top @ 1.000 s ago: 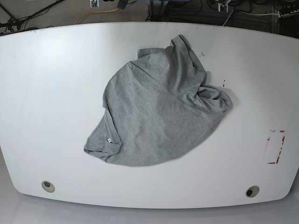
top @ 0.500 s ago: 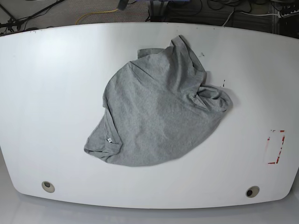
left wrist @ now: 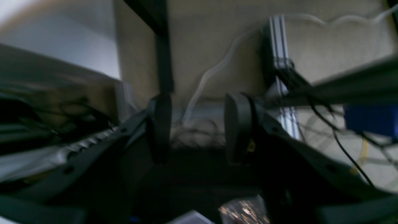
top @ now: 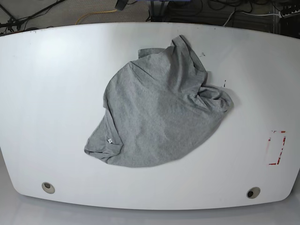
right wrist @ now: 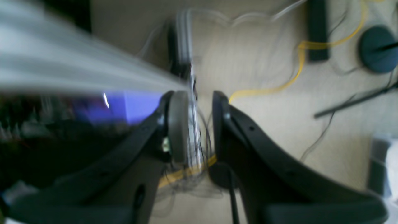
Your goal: Fold the T-shirt properly
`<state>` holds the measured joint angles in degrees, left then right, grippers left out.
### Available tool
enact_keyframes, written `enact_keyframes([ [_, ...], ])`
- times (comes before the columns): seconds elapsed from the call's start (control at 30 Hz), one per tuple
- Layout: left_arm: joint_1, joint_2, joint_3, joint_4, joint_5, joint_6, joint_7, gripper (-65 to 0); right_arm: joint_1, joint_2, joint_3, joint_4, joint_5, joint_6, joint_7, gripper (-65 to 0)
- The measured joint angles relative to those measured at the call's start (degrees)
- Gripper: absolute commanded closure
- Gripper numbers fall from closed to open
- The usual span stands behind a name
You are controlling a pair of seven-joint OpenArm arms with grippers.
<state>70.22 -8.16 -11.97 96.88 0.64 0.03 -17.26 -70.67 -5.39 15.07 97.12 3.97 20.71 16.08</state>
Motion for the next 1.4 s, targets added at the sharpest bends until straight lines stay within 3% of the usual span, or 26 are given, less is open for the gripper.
enact_keyframes([
  [0.3, 3.5, -0.5, -5.9, 10.2, -13.6, 0.5, 0.5, -24.7, -2.8, 2.2, 2.8, 16.1, 11.8, 0.1, -7.4, -13.8],
  [0.47, 3.3, -3.6, -7.0, 12.7, -19.2, 0.4, -0.2, -24.9, -2.7, 2.9, 4.1, 19.4, 17.2, 0.5, -8.0, -13.8],
  [0.57, 3.4, -4.9, -7.2, 12.7, -21.6, 0.6, 0.3, -24.9, -0.5, 5.0, 4.1, 18.6, 19.0, 0.7, -9.3, -14.0],
  [0.67, 3.4, -5.4, -7.1, 12.7, -22.8, 0.5, 0.4, -25.1, 3.1, 8.0, 4.0, 18.7, 20.5, 0.5, -8.8, -20.0],
  [0.73, 2.7, -5.3, -6.8, 12.7, -23.0, 0.4, 0.5, -28.9, 5.4, 8.6, 4.0, 18.7, 21.4, 0.2, -9.1, -30.6],
  [0.83, -0.1, -5.1, -6.6, 12.5, -22.8, 0.4, 0.9, -39.0, 10.3, 8.7, 3.3, 18.6, 22.1, 0.3, -15.8, -41.9],
  [0.93, -2.1, -5.0, -6.8, 12.5, -22.6, 0.3, 0.3, -45.0, 15.4, 8.8, 3.0, 18.6, 23.1, 1.2, -21.6, -41.4],
  [1.0, -2.1, -4.5, -6.9, 12.5, -22.6, 0.4, 0.2, -45.3, 18.8, 9.0, 3.2, 18.7, 23.5, 0.5, -23.9, -41.4],
  [1.23, -4.4, -3.0, -6.6, 12.4, -22.7, 0.4, 0.9, -45.7, 33.4, 8.9, 3.2, 18.2, 23.6, 0.4, -40.8, -41.7],
  [1.4, -4.9, -3.1, -6.8, 12.4, -22.8, 0.5, 0.5, -45.4, 44.0, 9.1, 3.5, 14.6, 28.3, 0.5, -51.9, -41.7],
])
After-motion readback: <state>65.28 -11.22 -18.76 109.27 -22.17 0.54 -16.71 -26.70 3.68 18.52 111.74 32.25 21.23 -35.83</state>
